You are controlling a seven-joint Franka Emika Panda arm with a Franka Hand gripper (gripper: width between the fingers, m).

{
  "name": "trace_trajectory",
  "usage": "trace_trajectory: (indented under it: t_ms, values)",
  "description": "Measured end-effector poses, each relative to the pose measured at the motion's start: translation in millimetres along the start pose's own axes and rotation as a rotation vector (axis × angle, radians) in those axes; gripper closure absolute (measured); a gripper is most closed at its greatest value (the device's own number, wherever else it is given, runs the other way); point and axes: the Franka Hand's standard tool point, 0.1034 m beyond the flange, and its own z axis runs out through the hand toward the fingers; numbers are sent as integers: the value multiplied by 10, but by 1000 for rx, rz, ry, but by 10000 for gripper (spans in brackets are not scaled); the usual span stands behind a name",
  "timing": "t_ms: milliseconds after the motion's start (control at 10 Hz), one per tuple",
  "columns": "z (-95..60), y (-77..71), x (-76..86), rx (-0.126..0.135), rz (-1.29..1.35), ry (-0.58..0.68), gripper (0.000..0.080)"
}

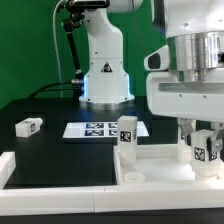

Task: Assemble square table

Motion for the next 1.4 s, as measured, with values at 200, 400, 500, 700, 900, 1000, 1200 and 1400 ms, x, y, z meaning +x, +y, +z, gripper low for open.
trace_trajectory:
  t_ms: [200, 400, 500, 700, 900, 1000, 1200, 1400]
  values:
    - [6, 10, -19, 39, 381, -33, 509]
    - [12, -7, -50, 57, 627, -66, 509]
    - [23, -4, -69, 54, 670, -67, 509]
    - [25, 7, -68, 43, 559, -61, 434]
    - [-8, -49, -74, 24, 136, -28, 177]
    - [-4, -44, -73, 25, 7, -28, 177]
    - [-1, -38, -67, 25, -67, -26, 151]
    - [1, -33, -51, 26, -255, -23, 150]
